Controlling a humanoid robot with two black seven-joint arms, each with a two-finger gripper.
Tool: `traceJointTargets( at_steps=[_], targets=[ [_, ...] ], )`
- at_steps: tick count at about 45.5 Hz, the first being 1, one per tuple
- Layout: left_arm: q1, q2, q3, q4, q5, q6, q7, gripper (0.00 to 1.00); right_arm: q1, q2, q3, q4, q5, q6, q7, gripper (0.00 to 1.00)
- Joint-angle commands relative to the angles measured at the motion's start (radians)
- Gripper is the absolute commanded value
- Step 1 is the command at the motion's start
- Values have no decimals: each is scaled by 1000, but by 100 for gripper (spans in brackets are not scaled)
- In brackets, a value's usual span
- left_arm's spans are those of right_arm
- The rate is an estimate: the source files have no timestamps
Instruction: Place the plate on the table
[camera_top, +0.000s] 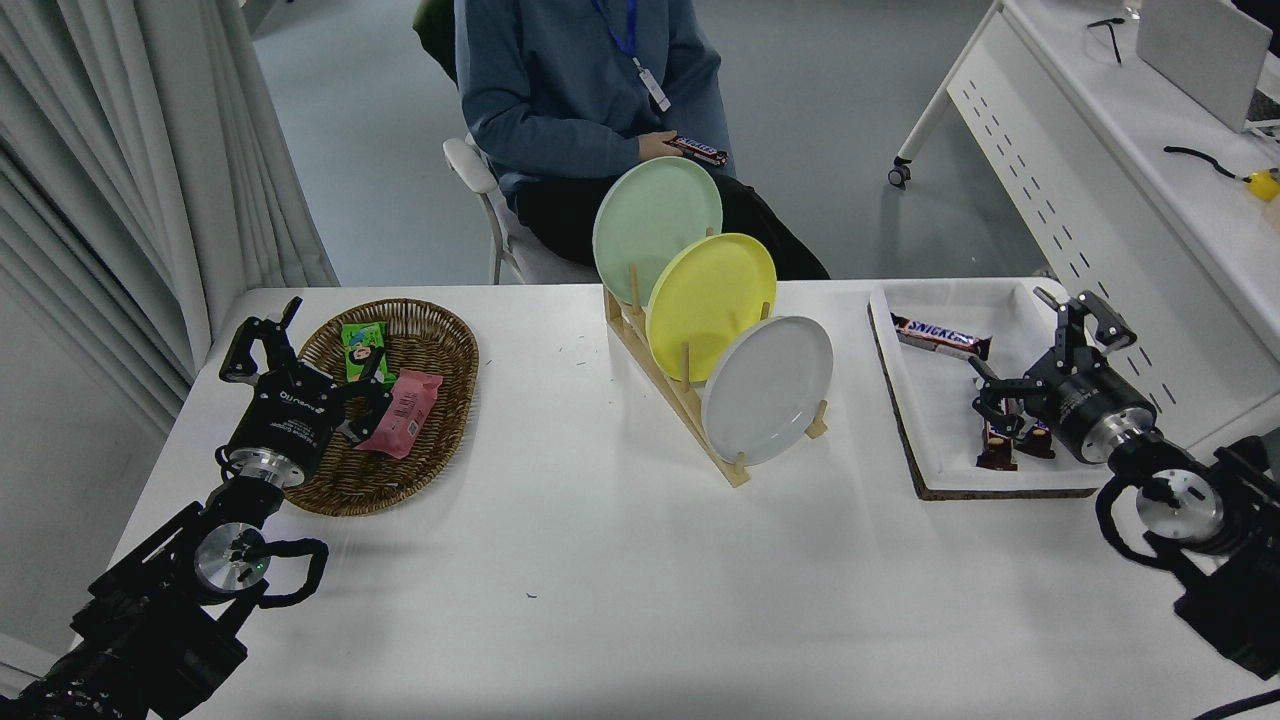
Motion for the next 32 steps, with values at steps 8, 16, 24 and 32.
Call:
traceJointTargets(
  at_steps=[8, 16, 24, 32],
  targets=[
    [0, 0, 0, 1, 0, 0, 0, 100, 175, -140, -388, 2, 6, 11, 0, 100],
    [0, 0, 0, -1, 0, 0, 0, 100, 291, -186, -622, 13, -1, 190, 0, 100],
    [0, 0, 0, -1, 0, 0, 0, 100, 419, -239, -730, 45, 9, 335, 8, 100],
    [0, 0, 0, 1, 0, 0, 0, 100, 462, -247, -759, 82, 10, 337, 5, 100]
  ],
)
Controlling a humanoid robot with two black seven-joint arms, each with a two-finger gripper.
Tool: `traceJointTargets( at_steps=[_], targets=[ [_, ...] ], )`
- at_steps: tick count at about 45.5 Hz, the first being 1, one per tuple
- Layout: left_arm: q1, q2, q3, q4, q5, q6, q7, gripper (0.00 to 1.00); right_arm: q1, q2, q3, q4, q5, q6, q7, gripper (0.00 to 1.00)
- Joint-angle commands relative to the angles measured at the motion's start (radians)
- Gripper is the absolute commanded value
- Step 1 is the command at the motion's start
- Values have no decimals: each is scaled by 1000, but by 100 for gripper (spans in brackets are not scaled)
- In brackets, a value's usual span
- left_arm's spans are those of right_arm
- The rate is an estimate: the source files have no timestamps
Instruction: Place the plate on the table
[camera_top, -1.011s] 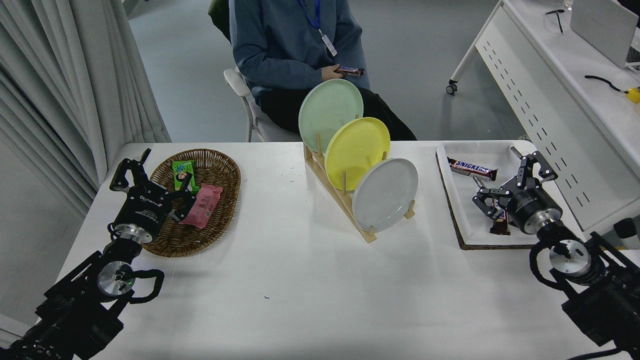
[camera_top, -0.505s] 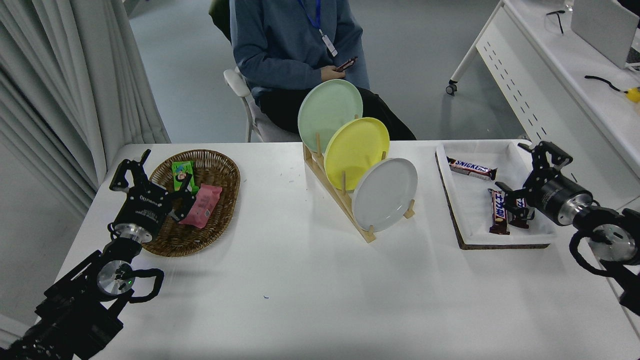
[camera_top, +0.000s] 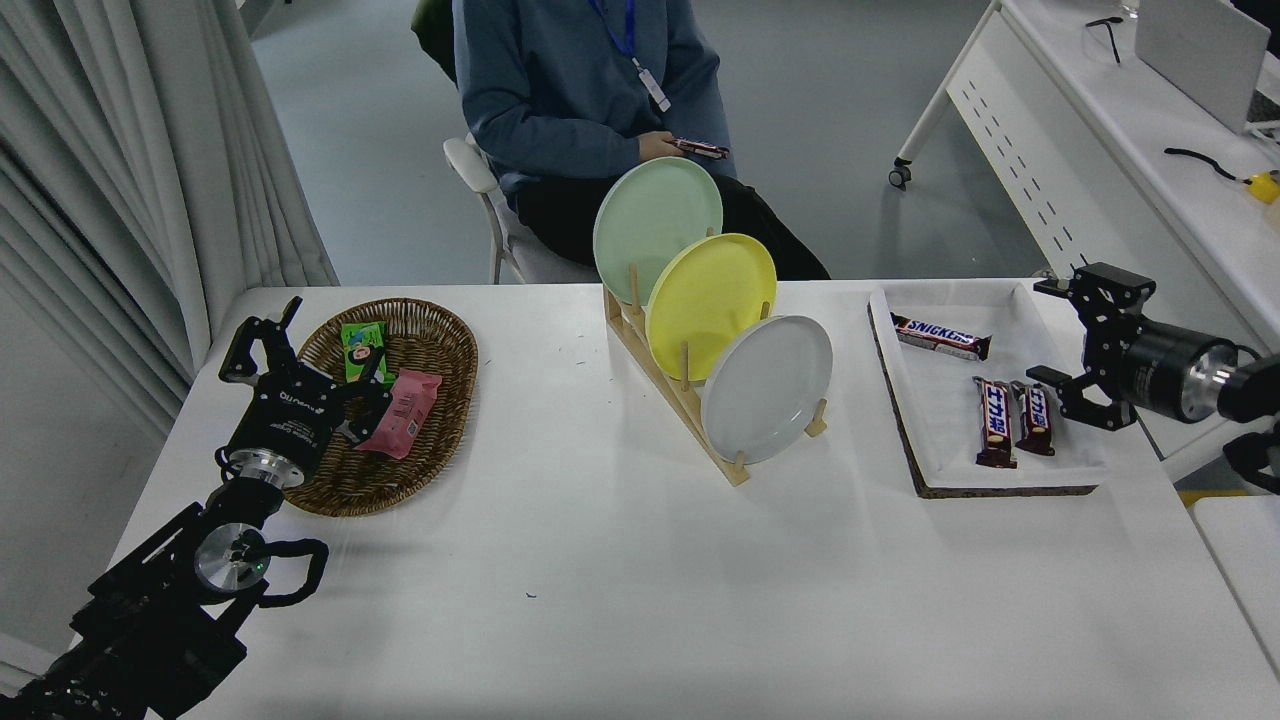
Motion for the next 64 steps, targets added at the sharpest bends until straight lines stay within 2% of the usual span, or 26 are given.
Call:
traceJointTargets(
  at_steps=[1, 8, 12, 15, 20, 30, 40, 50, 64],
  targets=[
    [0, 0, 0, 1, 0, 0, 0, 100, 109, -38, -114, 46, 3, 72, -2, 100],
    [-1, 0, 0, -1, 0, 0, 0, 100, 138, -38, -136, 139, 13, 47, -10, 100],
    [0, 0, 0, 1, 0, 0, 0, 100, 155, -39, -140, 198, 83, -11, -28, 100],
    [0, 0, 0, -1, 0, 0, 0, 100, 162, -39, -142, 248, 166, -77, -86, 100],
    [-1, 0, 0, -1, 0, 0, 0, 100, 165, -36, -140, 285, 247, -123, -175, 100],
    [0, 0, 0, -1, 0, 0, 0, 100, 156, 53, -137, 293, 267, -187, -347, 100],
    [0, 0, 0, -1, 0, 0, 0, 100, 179, 119, -116, 302, 264, -270, -350, 100],
    [0, 0, 0, -1, 0, -1, 0, 100, 248, 145, -111, 385, 283, -513, -350, 100],
    [0, 0, 0, -1, 0, 0, 0, 100, 236, 258, -71, 377, 276, -522, -347, 100]
  ],
)
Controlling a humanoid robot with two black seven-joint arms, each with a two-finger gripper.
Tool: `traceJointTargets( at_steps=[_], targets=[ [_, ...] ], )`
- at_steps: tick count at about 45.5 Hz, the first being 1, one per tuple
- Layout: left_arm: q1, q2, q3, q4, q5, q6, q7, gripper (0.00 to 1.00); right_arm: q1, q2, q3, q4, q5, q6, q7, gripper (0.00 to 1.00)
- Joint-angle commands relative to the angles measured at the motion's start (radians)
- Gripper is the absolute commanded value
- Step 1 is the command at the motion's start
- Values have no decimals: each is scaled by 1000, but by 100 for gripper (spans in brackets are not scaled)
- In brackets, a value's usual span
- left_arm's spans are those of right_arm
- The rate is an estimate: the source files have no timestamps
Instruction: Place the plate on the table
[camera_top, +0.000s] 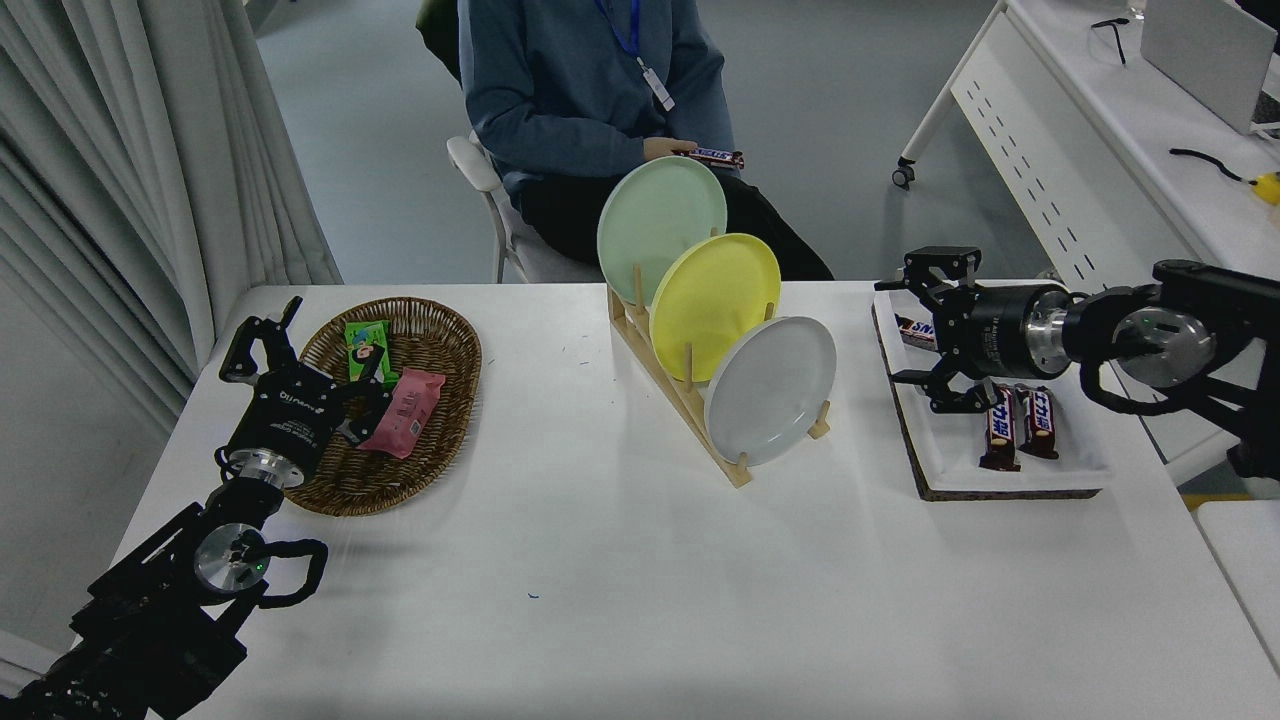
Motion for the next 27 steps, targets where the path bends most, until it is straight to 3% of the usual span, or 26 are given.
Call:
traceJointTargets(
  at_steps=[1, 27],
  targets=[
    [0, 0, 0, 0, 0, 0, 0, 100, 3, 82, 23, 5, -4, -49, -3, 100],
    [0, 0, 0, 0, 0, 0, 0, 100, -11, 274, 4, -221, -71, -75, -3, 100]
  ],
)
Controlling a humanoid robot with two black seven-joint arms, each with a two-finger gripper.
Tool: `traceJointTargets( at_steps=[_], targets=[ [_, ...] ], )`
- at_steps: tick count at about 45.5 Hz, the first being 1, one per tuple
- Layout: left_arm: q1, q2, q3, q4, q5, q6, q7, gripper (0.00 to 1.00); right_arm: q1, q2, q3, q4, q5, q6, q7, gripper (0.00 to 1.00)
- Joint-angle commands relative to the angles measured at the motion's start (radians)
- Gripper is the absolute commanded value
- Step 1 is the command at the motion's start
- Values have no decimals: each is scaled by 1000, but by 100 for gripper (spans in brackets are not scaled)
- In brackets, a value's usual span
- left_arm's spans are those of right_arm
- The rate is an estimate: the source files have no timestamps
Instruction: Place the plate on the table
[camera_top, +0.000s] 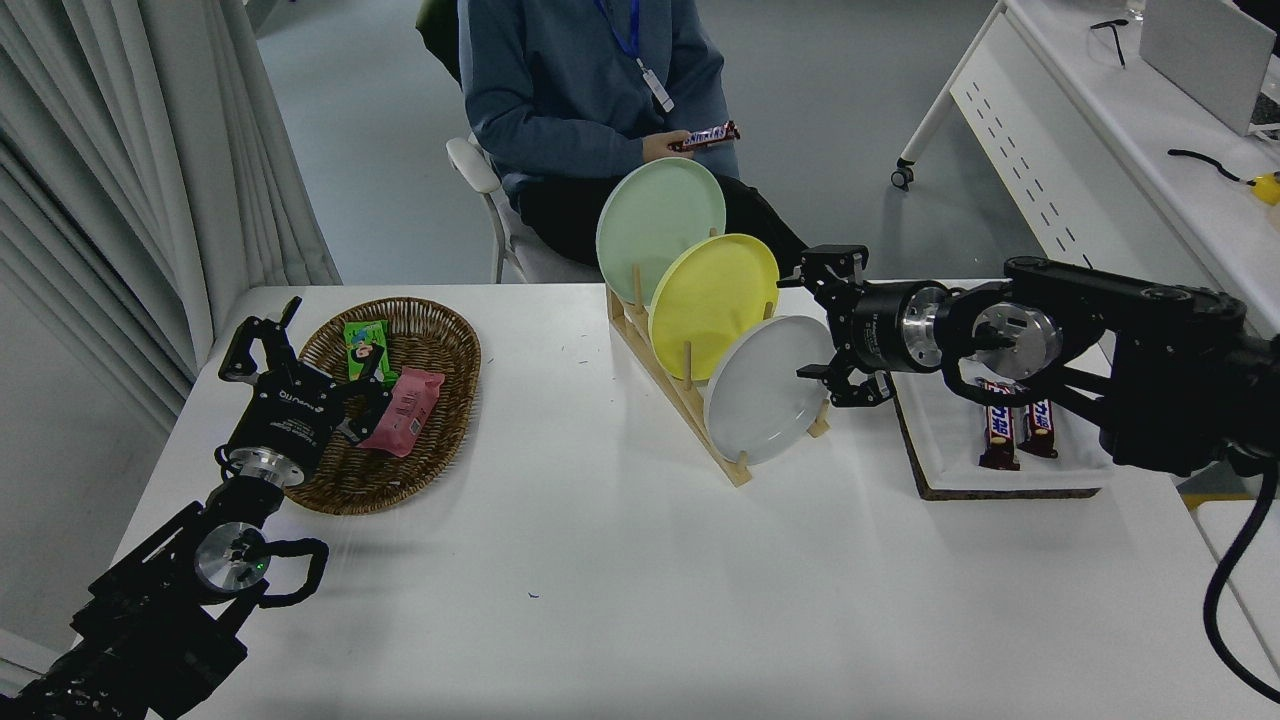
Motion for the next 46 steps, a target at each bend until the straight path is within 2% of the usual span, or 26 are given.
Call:
traceJointTargets(
  at_steps=[1, 21, 36, 42, 46],
  targets=[
    [1, 0, 0, -1, 0, 0, 0, 100, -3, 81, -11, -110, -31, -4, 0, 100],
    [-1, 0, 0, -1, 0, 0, 0, 100, -1, 160, -11, -199, -45, 80, 1, 100],
    [1, 0, 0, -1, 0, 0, 0, 100, -4, 226, -2, -307, -27, 65, 0, 98],
    [-1, 0, 0, 1, 0, 0, 0, 100, -9, 227, 0, -310, -25, 63, -2, 84],
    [1, 0, 0, 1, 0, 0, 0, 100, -9, 224, 0, -307, -19, 65, -2, 82]
  ],
)
